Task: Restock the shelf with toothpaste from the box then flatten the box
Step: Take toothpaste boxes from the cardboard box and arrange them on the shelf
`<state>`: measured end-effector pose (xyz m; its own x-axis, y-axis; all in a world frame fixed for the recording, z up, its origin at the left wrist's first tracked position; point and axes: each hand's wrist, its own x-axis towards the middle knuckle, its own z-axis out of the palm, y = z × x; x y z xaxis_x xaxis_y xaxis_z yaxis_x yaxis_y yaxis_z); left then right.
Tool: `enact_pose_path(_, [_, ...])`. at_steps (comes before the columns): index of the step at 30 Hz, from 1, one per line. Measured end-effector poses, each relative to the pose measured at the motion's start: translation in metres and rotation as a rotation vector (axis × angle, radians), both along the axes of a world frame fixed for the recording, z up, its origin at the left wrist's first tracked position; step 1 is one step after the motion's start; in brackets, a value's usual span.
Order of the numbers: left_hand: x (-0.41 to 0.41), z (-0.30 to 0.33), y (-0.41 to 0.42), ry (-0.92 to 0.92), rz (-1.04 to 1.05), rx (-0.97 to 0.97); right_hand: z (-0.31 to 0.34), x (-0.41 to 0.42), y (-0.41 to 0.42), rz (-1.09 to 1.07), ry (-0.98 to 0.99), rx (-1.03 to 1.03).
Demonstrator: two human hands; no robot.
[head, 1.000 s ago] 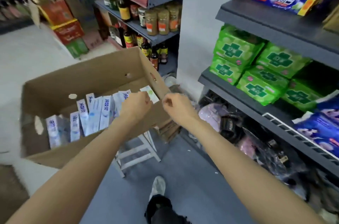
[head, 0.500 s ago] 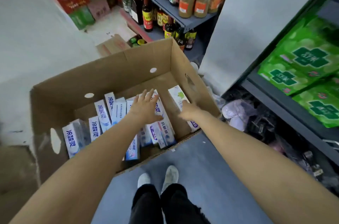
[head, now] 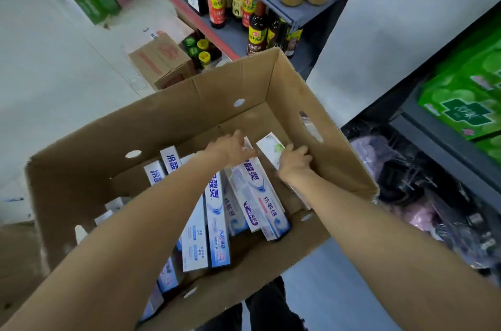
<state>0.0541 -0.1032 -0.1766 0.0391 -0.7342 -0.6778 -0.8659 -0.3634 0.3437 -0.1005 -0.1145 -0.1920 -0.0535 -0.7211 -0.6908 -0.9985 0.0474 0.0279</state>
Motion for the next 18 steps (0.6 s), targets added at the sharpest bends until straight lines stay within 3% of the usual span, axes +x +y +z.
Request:
enact_pose_path(4, [-0.005,-0.014,-0.011,0.080,0.138,0.037,0.008,-0.003,-0.005,-0.054,-0.141,0.079])
enact_pose_path(12, [0.000,-0.015,-0.021,0.201,0.024,0.128,0.035,-0.015,-0.002,-0.201,-0.406,0.145])
enact_pose_path(18, [0.007,0.021,-0.008,0.500,0.075,-0.142,0.074,-0.024,0.010,-0.361,-0.626,0.019])
